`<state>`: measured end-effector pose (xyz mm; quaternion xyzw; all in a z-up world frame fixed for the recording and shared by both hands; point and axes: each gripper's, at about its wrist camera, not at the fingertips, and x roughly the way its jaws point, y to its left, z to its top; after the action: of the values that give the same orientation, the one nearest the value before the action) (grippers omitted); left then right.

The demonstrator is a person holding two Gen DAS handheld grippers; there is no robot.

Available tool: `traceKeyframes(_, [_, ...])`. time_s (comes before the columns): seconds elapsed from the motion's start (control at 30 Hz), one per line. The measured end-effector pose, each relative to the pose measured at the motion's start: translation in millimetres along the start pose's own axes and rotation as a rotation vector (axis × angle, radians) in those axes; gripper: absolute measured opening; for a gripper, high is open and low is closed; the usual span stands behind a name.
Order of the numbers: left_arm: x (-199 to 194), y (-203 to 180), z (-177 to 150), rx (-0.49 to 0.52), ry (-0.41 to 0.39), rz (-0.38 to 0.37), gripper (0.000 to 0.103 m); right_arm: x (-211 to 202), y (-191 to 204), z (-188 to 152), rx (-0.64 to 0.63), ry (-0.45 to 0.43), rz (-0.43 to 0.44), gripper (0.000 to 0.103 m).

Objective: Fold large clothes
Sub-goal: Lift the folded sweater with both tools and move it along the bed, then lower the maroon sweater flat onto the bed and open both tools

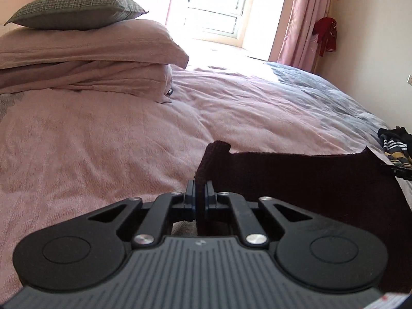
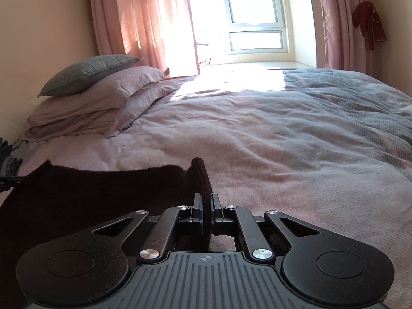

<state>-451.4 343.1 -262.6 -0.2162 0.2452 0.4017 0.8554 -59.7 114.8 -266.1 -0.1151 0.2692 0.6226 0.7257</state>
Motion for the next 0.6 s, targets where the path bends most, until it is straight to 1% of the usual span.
traceKeyframes(0.07, [15, -1, -2, 0.011, 0.041, 0.019, 0.005, 11, -1, -2, -0.002, 0.023, -0.012, 0.001])
traceKeyframes(0.13, [33, -1, -9, 0.018, 0.105, 0.054, 0.007, 27, -2, -7, -0.001, 0.087, -0.028, 0.001])
traceKeyframes(0.17, [39, 1, -13, 0.012, 0.135, 0.063, 0.009, 36, -3, -10, 0.002, 0.133, -0.035, 0.001])
traceKeyframes(0.2, [40, 3, -17, 0.004, 0.145, 0.073, 0.016, 41, -4, -13, 0.000, 0.166, -0.048, 0.002])
traceKeyframes(0.23, [34, 5, -20, -0.010, 0.135, 0.078, 0.019, 40, -5, -14, 0.005, 0.181, -0.055, 0.009])
traceKeyframes(0.27, [26, 8, -20, -0.027, 0.123, 0.077, 0.027, 34, -6, -14, 0.024, 0.173, -0.066, 0.027])
traceKeyframes(0.3, [14, 11, -21, -0.049, 0.111, 0.076, 0.034, 22, -8, -14, 0.052, 0.151, -0.078, 0.036])
traceKeyframes(0.33, [-2, 16, -23, -0.074, 0.095, 0.062, 0.034, 3, -11, -15, 0.094, 0.118, -0.072, 0.046])
traceKeyframes(0.4, [-36, 27, -31, -0.136, 0.074, 0.023, 0.040, -40, -15, -23, 0.181, 0.062, -0.012, 0.046])
traceKeyframes(0.47, [-72, 33, -46, -0.196, 0.056, -0.014, 0.043, -83, -16, -39, 0.250, 0.038, 0.043, 0.046])
traceKeyframes(0.53, [-106, 33, -67, -0.232, 0.046, -0.054, 0.045, -120, -13, -63, 0.304, 0.032, 0.088, 0.046])
traceKeyframes(0.6, [-133, 28, -88, -0.257, 0.041, -0.085, 0.050, -146, -8, -86, 0.350, 0.040, 0.118, 0.046])
